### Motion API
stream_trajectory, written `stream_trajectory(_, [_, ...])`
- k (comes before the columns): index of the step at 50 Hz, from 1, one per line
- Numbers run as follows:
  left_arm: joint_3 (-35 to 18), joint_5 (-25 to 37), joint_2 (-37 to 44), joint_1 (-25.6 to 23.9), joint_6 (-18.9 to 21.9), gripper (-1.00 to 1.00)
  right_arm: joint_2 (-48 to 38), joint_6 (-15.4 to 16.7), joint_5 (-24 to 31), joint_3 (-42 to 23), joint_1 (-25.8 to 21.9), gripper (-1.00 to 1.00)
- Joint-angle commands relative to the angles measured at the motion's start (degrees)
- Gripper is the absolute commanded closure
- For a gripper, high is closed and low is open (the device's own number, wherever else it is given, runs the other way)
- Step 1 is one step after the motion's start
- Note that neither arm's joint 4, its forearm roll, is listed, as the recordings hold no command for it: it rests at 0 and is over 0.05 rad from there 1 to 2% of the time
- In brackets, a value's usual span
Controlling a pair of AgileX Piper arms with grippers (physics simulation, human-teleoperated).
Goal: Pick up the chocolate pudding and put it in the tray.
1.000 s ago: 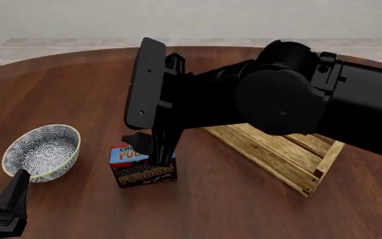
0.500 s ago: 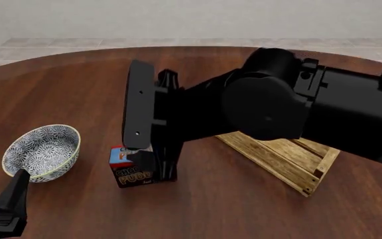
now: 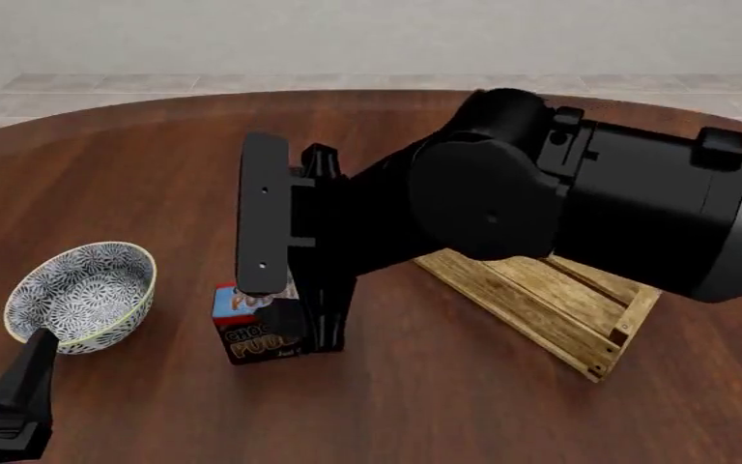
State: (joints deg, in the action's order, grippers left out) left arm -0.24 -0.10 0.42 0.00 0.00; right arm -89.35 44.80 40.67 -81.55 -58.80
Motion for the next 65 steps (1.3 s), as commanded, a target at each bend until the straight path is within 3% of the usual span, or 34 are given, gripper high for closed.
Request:
stream_trajectory(1, [0.00,0.00,0.00,0.00,0.00,-1.00,-0.99,1.26,1.05,-0.28,0.46,-1.00])
stream_trajectory(18, [0.00,0.00,0.00,0.00,0.00,-1.00,-2.03,4.47,-0.07,2.15,1.11,-1.00])
stream_trajectory(65, [0.00,0.00,0.00,0.00,0.00,-1.00,-6.08,4.25,-2.07,-1.73,3.68,-1.00])
